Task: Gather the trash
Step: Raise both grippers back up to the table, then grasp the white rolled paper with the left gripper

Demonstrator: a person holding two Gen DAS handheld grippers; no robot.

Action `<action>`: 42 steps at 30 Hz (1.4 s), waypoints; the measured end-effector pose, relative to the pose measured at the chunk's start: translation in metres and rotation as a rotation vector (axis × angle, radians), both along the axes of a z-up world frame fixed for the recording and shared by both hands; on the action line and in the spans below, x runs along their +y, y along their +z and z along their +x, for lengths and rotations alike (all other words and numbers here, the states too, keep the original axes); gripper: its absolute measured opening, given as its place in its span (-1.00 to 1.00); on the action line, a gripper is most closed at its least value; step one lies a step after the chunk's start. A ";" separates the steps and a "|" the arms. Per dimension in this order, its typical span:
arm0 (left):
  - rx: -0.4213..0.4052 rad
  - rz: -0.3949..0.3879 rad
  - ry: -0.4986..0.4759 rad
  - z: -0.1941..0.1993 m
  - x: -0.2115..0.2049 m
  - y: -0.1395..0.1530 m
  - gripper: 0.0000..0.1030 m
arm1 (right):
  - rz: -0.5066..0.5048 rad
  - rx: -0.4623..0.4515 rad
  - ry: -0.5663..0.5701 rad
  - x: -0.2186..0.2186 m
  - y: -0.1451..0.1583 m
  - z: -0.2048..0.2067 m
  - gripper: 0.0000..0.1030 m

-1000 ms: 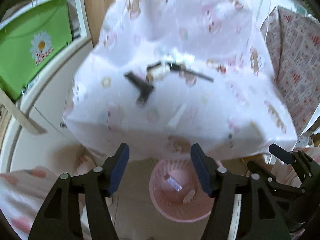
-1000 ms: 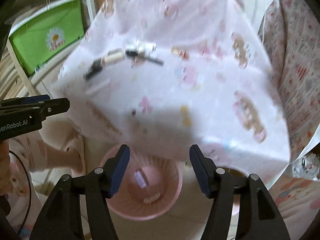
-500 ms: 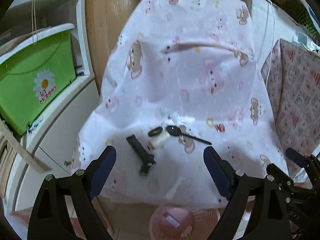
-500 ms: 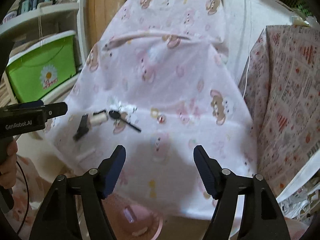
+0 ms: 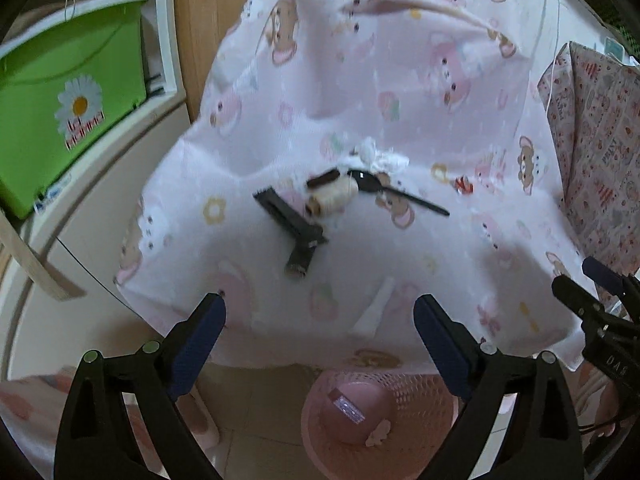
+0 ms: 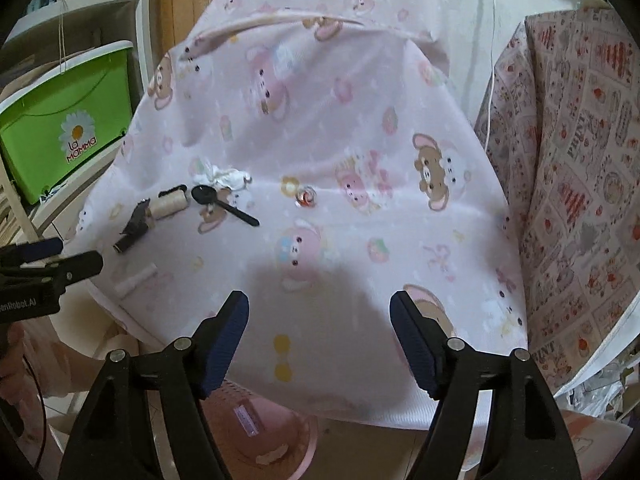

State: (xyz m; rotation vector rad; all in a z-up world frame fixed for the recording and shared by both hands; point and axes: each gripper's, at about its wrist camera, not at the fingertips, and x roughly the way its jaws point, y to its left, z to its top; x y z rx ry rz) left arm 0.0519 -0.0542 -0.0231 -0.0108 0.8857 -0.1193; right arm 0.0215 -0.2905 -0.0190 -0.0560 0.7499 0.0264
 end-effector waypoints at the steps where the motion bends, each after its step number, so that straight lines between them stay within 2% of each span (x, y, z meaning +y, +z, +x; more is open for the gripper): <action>1: 0.012 -0.008 0.000 0.000 0.000 -0.003 0.82 | 0.003 0.002 -0.003 -0.001 -0.001 0.000 0.46; 5: 0.017 -0.016 -0.016 -0.001 -0.003 -0.010 0.79 | 0.006 0.006 -0.017 -0.005 -0.002 0.001 0.46; 7: 0.017 -0.015 -0.050 -0.002 -0.008 -0.012 0.64 | 0.004 0.006 -0.022 -0.006 -0.003 0.001 0.46; 9: 0.031 -0.005 -0.097 -0.002 -0.016 -0.017 0.22 | 0.004 0.011 -0.025 -0.006 -0.004 0.003 0.46; 12: 0.042 0.009 -0.140 -0.002 -0.025 -0.022 -0.08 | 0.006 0.018 -0.025 -0.006 -0.006 0.005 0.46; 17: 0.053 -0.004 -0.145 0.006 -0.029 -0.027 -0.25 | -0.010 0.018 -0.018 -0.004 -0.007 0.004 0.46; 23: 0.060 -0.010 -0.148 0.009 -0.024 -0.029 -0.62 | -0.005 0.017 -0.021 -0.006 -0.006 0.004 0.46; 29: 0.031 -0.026 -0.172 0.003 -0.025 -0.021 -0.68 | 0.006 0.018 -0.031 -0.011 -0.005 0.005 0.46; 34: -0.082 -0.011 -0.147 -0.006 -0.023 0.000 -0.69 | 0.023 0.017 -0.030 -0.014 -0.002 0.011 0.46; 37: -0.137 0.036 -0.093 -0.006 -0.020 0.008 -0.69 | 0.029 0.007 -0.028 -0.013 0.005 0.026 0.46; 40: -0.142 0.097 -0.065 -0.004 -0.018 0.008 -0.69 | 0.039 -0.010 -0.024 -0.012 0.015 0.047 0.46; 42: -0.144 0.107 -0.045 -0.003 -0.015 0.007 -0.69 | 0.070 0.024 -0.008 -0.013 0.016 0.070 0.46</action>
